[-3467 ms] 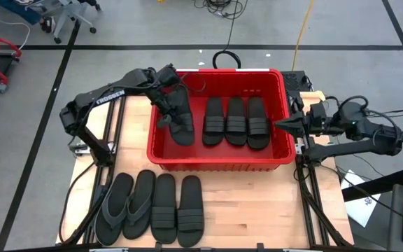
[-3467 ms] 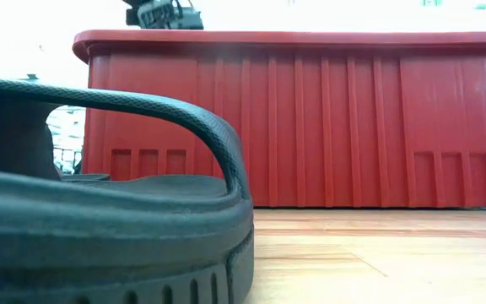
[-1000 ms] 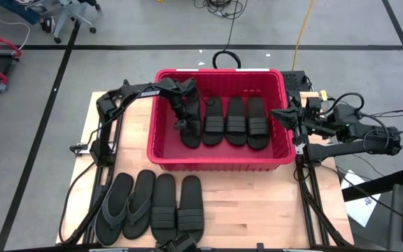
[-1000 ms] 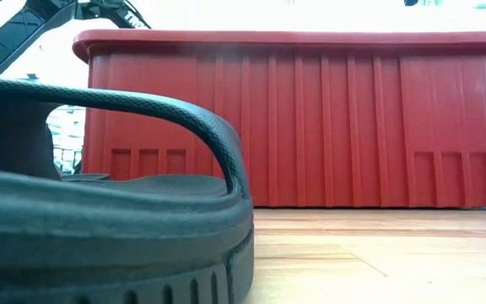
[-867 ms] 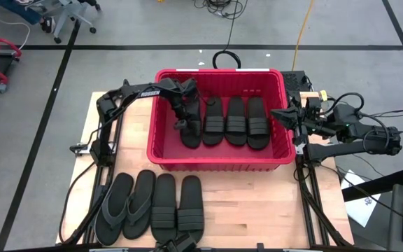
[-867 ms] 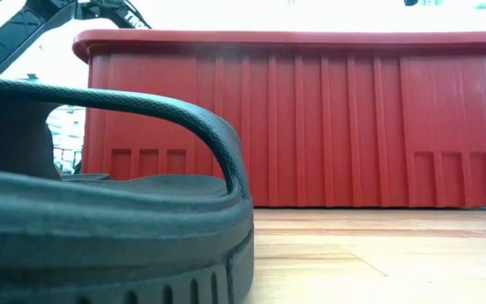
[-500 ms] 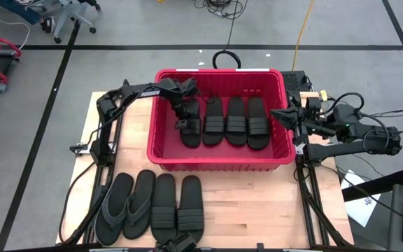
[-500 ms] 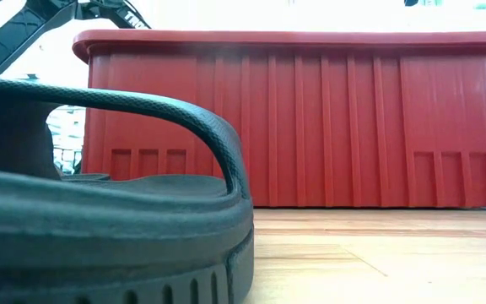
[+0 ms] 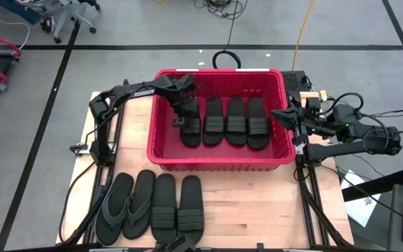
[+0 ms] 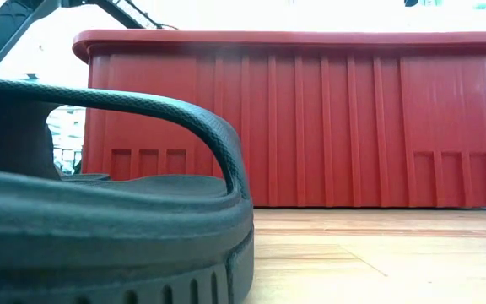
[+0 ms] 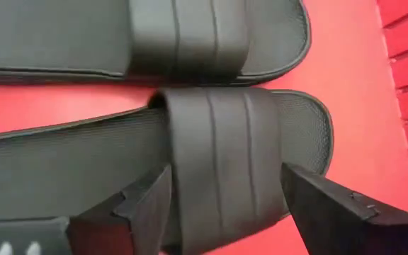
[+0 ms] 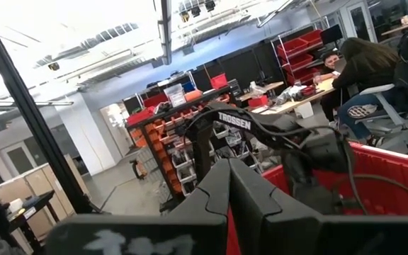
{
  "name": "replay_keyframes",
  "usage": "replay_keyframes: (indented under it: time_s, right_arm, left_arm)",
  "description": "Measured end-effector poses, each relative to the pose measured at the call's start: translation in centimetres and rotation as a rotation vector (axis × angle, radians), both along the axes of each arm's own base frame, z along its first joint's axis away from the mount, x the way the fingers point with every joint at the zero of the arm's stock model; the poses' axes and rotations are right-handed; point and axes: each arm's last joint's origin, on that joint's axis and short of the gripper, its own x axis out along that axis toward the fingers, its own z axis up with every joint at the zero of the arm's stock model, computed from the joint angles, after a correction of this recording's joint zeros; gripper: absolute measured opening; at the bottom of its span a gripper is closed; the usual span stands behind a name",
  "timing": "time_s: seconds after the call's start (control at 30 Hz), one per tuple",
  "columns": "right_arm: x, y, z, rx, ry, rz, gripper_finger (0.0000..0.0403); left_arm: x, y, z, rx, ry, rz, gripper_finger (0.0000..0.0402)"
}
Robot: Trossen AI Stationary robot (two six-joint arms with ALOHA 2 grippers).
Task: Pick and place slides into bin
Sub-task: Put the black slide into the red container
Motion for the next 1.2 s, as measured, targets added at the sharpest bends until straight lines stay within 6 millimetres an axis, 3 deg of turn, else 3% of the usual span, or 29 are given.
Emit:
replay_keyframes:
  time_s: [0.17, 0.3, 0.43, 0.6, 0.73, 0.93, 1.2]
  right_arm:
    - [0.0, 0.0, -0.1, -0.055, 0.021, -0.005, 0.0]
    - [0.1, 0.1, -0.3, -0.119, 0.052, 0.015, 0.0]
    - [-0.5, 0.1, -0.4, -0.121, 0.064, 0.023, 0.0]
    - [-2.3, 0.4, -0.9, -0.168, 0.106, 0.099, 0.0]
    - [-3.2, 0.5, -1.6, -0.227, 0.164, 0.141, 0.0]
    - [-3.7, 0.5, -2.4, -0.318, 0.257, 0.141, 0.0]
    - [-4.2, 0.7, -2.3, -0.433, 0.234, 0.195, 0.0]
  left_arm:
    - [-0.8, -0.5, 2.9, 0.058, -0.051, 0.006, 0.0262]
    - [-1.8, -2.3, 6.9, 0.081, -0.177, -0.047, 0.0237]
    - [-3.7, -5.0, 12.9, 0.176, -0.418, -0.141, 0.0167]
    - [-6.5, -7.6, 19.7, 0.196, -0.718, -0.062, 0.0034]
    - [-8.8, -9.4, 23.3, 0.112, -0.883, 0.031, 0.0008]
    - [-10.5, -13.0, 24.8, -0.066, -1.059, 0.089, 0.0001]
    - [-9.9, -18.5, 21.7, -0.188, -1.2, 0.218, 0.0]
